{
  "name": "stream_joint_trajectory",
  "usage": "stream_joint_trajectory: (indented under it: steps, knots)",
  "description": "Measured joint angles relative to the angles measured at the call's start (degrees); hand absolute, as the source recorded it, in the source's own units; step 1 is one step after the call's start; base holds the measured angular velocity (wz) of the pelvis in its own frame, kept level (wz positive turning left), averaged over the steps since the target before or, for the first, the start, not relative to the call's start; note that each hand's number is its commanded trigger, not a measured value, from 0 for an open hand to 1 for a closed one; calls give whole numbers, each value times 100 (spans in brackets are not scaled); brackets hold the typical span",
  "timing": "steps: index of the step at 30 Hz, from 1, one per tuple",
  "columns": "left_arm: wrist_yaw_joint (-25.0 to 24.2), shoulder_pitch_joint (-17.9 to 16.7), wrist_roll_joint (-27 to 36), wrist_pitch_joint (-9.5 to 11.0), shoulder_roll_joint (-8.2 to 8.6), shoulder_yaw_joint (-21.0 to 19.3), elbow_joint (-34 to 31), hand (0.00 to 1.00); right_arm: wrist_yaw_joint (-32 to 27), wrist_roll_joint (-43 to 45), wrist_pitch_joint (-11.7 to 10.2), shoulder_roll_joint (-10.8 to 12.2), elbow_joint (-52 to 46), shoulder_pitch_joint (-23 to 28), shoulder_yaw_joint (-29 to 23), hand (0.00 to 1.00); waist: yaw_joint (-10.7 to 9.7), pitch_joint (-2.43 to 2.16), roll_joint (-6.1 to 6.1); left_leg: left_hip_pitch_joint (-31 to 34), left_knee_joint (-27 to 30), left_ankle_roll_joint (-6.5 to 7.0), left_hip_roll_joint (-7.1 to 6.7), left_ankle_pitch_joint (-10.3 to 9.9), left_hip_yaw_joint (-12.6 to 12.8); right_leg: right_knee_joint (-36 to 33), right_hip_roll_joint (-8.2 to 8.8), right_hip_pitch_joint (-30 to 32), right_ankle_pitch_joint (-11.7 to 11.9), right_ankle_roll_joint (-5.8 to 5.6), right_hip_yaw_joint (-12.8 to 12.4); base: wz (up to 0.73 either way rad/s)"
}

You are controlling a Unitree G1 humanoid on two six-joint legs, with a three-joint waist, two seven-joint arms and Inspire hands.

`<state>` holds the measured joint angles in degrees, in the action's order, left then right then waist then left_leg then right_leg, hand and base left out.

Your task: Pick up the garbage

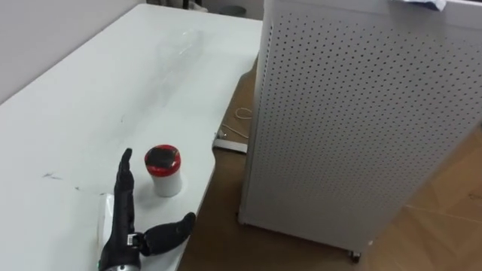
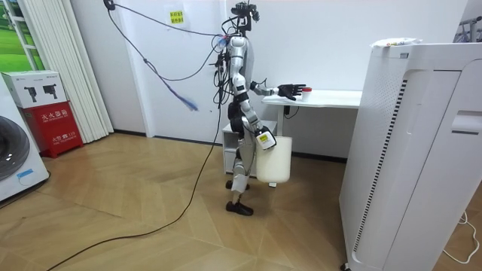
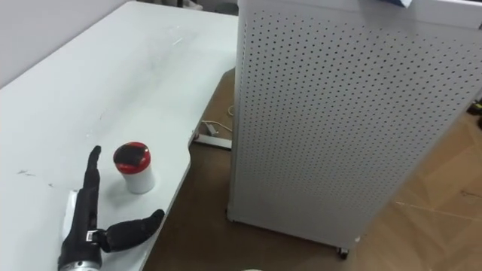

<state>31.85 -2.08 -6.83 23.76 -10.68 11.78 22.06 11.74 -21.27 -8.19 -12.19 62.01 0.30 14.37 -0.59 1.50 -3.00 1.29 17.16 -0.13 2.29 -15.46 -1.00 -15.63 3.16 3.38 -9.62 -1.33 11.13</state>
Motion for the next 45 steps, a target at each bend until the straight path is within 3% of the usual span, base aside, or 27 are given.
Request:
stream_joint_trajectory:
  steps: [2,7,17,29,40,45]
  knots:
    - [5,-2,18,0,-4,1,2,0,43,34,0,1,-2,5,0,100,64,-73,2,-13,-3,-7,2,4,33,-13,-3,33,17,13,-34,-9]
    - [17,-11,198,1,-18,-34,1,0,50,176,0,13,-42,36,2,100,120,-131,40,-209,-108,-23,6,17,101,-10,-23,-74,21,18,-131,-10]
    - [15,-78,301,2,-86,-43,1,0,102,395,0,75,-229,113,2,100,145,-120,60,-395,-255,-29,7,24,142,15,-32,-184,21,17,-169,-3]
    - [8,-80,1104,0,-78,-41,4,0,92,567,0,84,-522,204,-2,100,203,-118,62,-390,-286,-28,8,28,118,110,-38,-194,20,15,-161,0]
    - [-119,-28,1540,-146,-67,-41,4,0,93,628,25,157,-699,254,1,100,-51,-64,15,-368,-263,-28,6,28,101,109,-34,-203,20,13,-138,1]
    - [-118,275,1543,-161,-56,-38,4,0,95,660,84,176,-700,262,2,100,-163,-59,15,-288,-262,-28,6,28,179,68,-31,-97,24,9,-186,-6]
